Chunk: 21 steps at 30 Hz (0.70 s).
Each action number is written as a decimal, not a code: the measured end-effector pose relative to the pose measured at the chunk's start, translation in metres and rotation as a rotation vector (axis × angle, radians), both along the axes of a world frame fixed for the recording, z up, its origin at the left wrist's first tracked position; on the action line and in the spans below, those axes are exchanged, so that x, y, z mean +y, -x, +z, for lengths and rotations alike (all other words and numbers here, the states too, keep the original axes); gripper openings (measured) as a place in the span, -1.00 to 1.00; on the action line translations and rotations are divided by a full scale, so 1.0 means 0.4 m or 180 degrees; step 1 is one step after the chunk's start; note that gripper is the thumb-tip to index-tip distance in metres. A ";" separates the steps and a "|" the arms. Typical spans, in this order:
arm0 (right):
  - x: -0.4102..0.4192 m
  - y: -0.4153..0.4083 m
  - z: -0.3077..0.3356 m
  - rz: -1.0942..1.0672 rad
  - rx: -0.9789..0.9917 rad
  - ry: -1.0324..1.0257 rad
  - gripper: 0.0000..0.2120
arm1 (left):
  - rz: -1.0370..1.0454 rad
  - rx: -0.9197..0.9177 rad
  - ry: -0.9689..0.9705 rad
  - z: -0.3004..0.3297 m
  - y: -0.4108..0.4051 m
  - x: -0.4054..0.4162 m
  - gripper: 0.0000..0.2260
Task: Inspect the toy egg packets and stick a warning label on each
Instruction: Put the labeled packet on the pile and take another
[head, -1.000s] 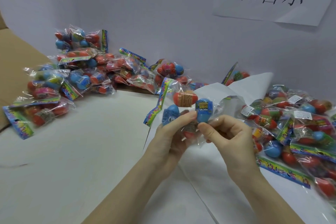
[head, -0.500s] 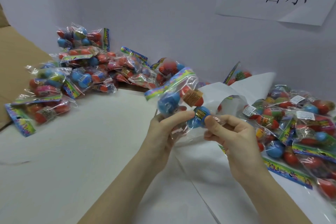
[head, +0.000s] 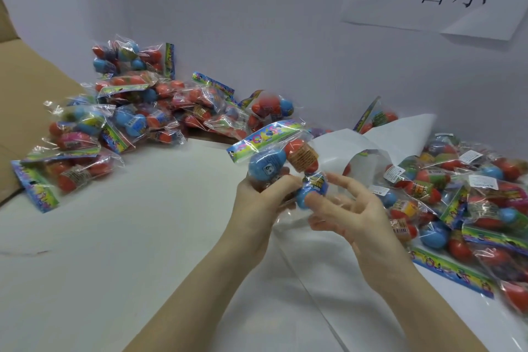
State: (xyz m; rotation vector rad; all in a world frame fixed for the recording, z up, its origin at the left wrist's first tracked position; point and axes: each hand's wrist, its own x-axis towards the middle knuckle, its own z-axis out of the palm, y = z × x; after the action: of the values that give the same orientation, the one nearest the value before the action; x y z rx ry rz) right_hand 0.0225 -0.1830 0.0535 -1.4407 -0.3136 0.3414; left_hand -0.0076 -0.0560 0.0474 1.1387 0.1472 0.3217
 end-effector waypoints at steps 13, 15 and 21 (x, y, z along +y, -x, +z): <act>-0.010 -0.012 -0.005 0.0013 -0.0099 0.0117 -0.42 | 0.0086 0.0165 -0.0334 0.006 -0.005 0.009 -0.65; -0.014 -0.010 -0.004 0.0181 -0.0143 0.0302 -0.32 | 0.0149 0.0191 -0.0354 0.007 -0.006 0.013 -0.81; -0.012 -0.009 -0.007 0.0442 -0.0349 0.0352 -0.38 | -0.0027 0.0270 -0.0330 0.008 -0.004 0.022 -0.86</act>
State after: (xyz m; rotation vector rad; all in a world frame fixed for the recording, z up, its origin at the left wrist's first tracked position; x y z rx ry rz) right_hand 0.0262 -0.1877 0.0508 -1.5531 -0.4915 0.3980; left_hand -0.0060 -0.0473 0.0506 1.2560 0.2024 0.2762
